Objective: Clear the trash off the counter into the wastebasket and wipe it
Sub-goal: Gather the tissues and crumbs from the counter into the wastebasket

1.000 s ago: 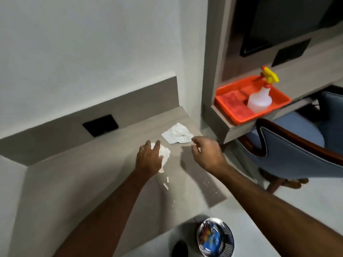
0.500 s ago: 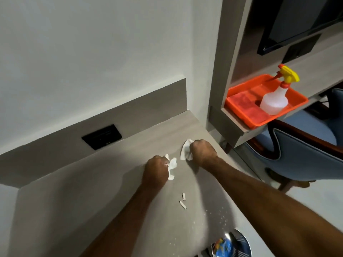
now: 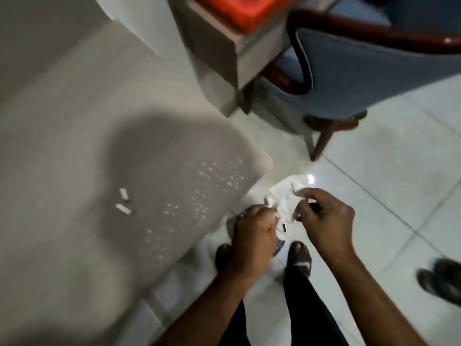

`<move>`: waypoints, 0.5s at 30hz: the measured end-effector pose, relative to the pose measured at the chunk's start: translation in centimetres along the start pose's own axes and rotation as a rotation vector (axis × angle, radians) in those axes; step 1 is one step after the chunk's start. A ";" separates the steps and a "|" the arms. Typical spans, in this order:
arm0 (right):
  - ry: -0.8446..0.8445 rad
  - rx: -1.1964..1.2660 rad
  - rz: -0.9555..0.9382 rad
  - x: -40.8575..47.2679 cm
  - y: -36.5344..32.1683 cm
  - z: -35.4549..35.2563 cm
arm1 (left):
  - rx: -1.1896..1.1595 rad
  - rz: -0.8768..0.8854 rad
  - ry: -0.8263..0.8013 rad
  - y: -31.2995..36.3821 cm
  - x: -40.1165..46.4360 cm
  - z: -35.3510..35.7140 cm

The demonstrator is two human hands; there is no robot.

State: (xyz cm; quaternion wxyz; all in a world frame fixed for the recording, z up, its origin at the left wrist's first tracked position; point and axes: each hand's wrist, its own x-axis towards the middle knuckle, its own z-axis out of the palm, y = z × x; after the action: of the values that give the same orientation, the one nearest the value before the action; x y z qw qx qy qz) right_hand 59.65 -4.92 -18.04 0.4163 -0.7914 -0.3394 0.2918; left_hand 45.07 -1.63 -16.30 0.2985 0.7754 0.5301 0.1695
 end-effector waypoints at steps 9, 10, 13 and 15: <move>-0.372 -0.357 0.323 0.0 20.3 9.5 | 0.345 -0.430 -0.470 -14.2 -2.7 19.1; -0.422 -0.382 0.340 0.2 22.0 10.6 | 0.362 -0.423 -0.490 -15.4 -3.0 20.7; -0.540 -0.406 0.316 0.7 25.9 13.5 | 0.372 -0.414 -0.525 -18.1 -3.4 24.3; -0.636 -0.450 0.335 1.3 28.0 15.2 | 0.337 -0.416 -0.541 -19.5 -3.1 26.1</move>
State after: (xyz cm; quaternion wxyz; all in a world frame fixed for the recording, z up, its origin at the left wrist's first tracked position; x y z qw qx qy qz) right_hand 57.37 -8.72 -49.62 0.0545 -0.7772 -0.3728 0.5040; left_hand 44.96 -6.82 -48.61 0.3241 0.7063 0.5984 -0.1950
